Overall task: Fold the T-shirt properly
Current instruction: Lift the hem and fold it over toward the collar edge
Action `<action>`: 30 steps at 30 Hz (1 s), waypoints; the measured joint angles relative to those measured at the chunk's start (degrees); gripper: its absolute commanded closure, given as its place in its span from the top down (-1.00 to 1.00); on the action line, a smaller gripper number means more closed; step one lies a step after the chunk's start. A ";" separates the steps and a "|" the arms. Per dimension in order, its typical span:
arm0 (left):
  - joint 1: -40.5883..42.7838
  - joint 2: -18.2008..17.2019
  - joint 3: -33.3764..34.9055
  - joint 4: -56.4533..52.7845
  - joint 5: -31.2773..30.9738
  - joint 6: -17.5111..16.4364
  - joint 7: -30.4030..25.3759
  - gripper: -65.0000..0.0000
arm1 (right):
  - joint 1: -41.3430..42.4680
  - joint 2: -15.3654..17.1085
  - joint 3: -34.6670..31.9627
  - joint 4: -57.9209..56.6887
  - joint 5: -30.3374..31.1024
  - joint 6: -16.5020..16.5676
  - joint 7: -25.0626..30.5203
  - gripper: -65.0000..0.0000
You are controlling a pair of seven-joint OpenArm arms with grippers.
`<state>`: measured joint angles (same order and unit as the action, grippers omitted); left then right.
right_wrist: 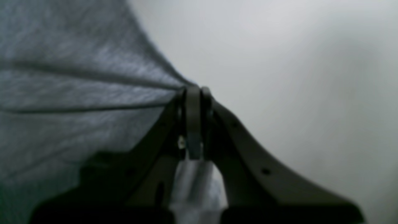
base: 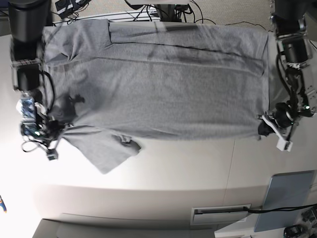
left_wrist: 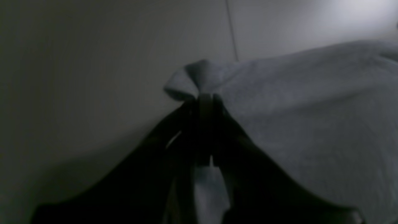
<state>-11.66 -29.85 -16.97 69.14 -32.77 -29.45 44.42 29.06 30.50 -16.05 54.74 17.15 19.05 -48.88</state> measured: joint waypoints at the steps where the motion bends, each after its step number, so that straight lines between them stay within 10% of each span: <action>1: 1.07 -0.48 -0.02 1.18 -1.18 -0.07 0.07 -1.00 | -1.64 0.96 1.01 3.54 0.61 -1.33 -0.28 -1.00; 15: 14.23 -1.25 -7.06 11.06 -6.86 -0.52 1.49 -1.00 | -28.87 2.99 21.64 40.50 -0.11 -2.21 -3.10 -1.00; 30: 30.32 -1.25 -8.17 20.24 -7.41 -0.61 1.03 -1.00 | -54.60 2.21 32.06 56.15 -2.36 -4.52 -3.56 -1.00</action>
<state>18.65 -31.09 -25.15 89.38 -40.18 -30.06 45.45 -25.54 32.71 16.01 110.89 14.79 14.52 -52.45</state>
